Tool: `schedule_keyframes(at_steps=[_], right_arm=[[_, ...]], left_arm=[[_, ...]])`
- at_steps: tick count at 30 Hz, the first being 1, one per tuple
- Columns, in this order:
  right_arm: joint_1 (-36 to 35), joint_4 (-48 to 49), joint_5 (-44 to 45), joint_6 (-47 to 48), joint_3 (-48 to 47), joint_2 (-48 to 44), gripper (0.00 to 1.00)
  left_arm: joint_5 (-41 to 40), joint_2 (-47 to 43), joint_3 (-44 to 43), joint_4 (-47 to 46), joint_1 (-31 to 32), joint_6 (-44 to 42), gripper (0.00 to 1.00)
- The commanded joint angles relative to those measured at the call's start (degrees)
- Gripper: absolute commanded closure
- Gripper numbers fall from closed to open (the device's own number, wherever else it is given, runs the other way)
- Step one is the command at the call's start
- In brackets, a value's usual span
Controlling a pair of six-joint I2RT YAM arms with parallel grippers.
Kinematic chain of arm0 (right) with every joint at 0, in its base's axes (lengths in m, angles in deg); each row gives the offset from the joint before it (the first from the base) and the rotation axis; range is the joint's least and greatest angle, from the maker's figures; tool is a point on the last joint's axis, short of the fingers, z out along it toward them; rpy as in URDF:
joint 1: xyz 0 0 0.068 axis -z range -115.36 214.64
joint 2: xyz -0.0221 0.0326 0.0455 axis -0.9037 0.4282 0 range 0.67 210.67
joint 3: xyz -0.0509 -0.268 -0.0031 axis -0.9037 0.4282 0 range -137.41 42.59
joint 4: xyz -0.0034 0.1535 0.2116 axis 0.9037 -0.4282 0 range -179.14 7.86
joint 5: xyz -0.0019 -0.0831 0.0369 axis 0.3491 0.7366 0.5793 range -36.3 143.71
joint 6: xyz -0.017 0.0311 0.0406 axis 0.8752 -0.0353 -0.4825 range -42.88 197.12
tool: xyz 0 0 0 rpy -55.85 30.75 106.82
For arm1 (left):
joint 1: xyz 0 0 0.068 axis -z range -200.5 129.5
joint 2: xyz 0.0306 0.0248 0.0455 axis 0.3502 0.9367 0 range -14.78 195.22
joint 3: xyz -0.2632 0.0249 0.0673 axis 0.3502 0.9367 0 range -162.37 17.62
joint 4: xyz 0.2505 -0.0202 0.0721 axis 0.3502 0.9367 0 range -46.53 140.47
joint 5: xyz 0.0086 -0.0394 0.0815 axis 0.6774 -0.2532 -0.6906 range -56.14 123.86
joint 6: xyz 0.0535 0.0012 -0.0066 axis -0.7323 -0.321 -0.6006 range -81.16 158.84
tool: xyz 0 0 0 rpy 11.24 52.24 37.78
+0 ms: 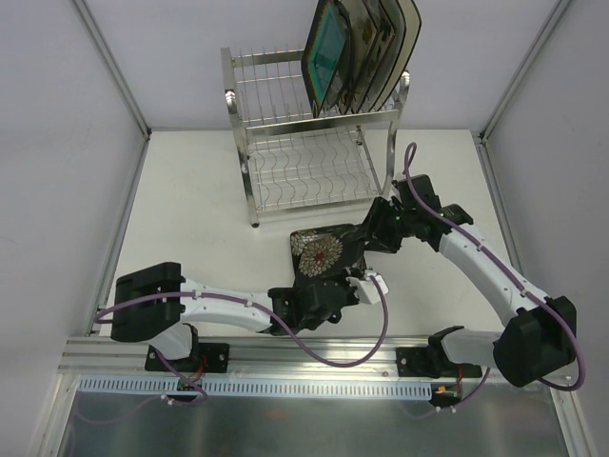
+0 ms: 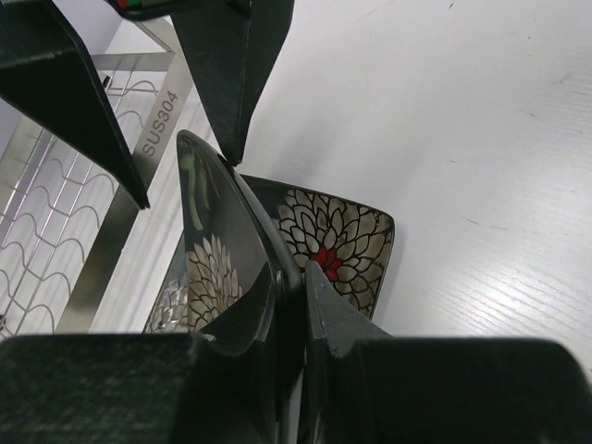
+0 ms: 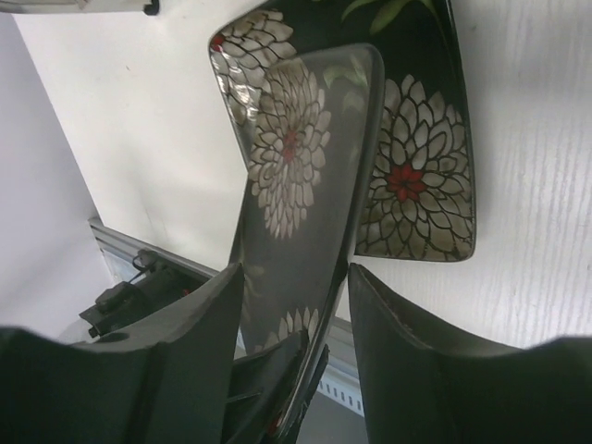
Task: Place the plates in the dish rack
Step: Pass the plate from the left arm to the right
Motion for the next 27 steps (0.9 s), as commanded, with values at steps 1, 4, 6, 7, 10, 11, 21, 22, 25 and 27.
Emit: schedule_keyframes(at_steps=[1, 4, 6, 7, 10, 11, 21, 22, 25, 27], right_arm=[[0.06, -0.60, -1.10, 0.30, 1.15, 0.52, 0.49], [-0.12, -0.60, -1.10, 0.30, 2.29, 0.52, 0.50], [-0.47, -0.60, -0.84, 0.30, 2.91, 0.44, 0.54], [-0.55, -0.60, -0.75, 0.30, 3.17, 0.26, 0.56], [-0.64, -0.43, -0.23, 0.39, 3.70, 0.35, 0.67], [-0.64, -0.43, -0.14, 0.39, 3.70, 0.35, 0.70], [-0.64, -2.36, 0.92, 1.45, 1.86, 0.79, 1.00], [-0.56, -2.88, 1.01, 1.53, 1.24, 0.79, 0.99], [-0.56, -4.20, 1.09, 1.88, 0.01, 0.96, 0.99], [-0.64, -5.08, 1.27, 2.06, -0.69, 1.14, 0.99]], left_arm=[[-0.56, 0.89, -3.57, -5.35, -0.31, -1.28, 1.00], [-0.65, 1.95, -4.36, -5.44, -0.31, -1.28, 1.00], [-1.00, 2.48, -4.80, -5.44, -0.31, -1.54, 1.00], [-1.35, 2.91, -5.15, -5.52, -0.31, -1.81, 1.00], [-1.09, 3.62, -5.60, -5.52, -0.31, -2.16, 1.00], [-1.00, 3.80, -5.77, -5.52, -0.31, -2.16, 1.00], [-0.83, 3.45, -3.93, -5.52, -0.22, -1.63, 0.73], [-0.83, 3.01, -3.32, -5.52, -0.22, -1.63, 0.64], [-0.74, 1.87, -2.09, -5.52, -0.05, -1.37, 0.38], [0.13, 0.73, -0.77, -5.52, 0.04, -1.46, 0.27]])
